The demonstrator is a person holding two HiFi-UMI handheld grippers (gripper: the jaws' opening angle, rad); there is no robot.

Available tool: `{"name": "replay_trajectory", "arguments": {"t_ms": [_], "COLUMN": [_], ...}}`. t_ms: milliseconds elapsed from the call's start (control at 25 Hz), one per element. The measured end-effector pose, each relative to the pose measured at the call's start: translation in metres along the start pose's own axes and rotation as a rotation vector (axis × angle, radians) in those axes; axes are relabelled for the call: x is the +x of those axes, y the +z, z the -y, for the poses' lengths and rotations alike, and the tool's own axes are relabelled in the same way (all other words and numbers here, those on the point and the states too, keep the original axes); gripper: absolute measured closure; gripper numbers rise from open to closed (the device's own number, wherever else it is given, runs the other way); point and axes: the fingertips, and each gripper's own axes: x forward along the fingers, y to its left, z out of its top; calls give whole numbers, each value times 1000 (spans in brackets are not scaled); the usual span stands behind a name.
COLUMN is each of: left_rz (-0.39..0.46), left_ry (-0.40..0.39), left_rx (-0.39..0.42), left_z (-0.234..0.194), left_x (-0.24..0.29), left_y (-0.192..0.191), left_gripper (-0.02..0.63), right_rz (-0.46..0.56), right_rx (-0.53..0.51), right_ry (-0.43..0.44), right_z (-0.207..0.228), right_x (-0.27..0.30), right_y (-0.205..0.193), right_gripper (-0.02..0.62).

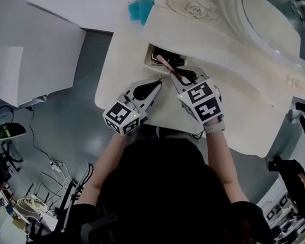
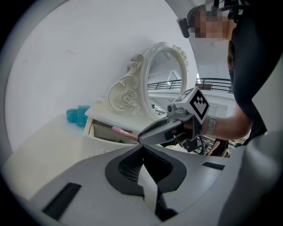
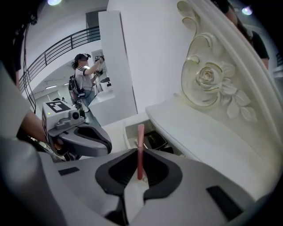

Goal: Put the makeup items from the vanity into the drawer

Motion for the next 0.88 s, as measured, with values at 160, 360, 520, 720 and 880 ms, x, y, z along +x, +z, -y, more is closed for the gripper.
{"name": "replay_trajectory", "arguments": {"t_ms": [160, 360, 520, 720, 880], "left_rz": [17, 33, 39, 46, 48], "left_ry": [38, 68, 88, 99, 106], "left_rx": [-12, -24, -32, -37, -39], "left_z": [-11, -21, -27, -30, -32], "left_x": [-13, -23, -29, -34, -37], "left_y": [1, 4, 3, 3, 3], "left_gripper": [594, 594, 594, 594, 594], "right_rz": [-46, -106, -143, -195, -213], "right_rx": [-42, -116, -154, -223, -239], "right_ry": [51, 111, 162, 185, 188], "right_z": [-3, -4, -7, -11, -11], "right_x": [7, 11, 17, 24, 29], "right_y": [5, 9, 13, 18, 21], "right_gripper": [541, 541, 541, 541, 541]}}
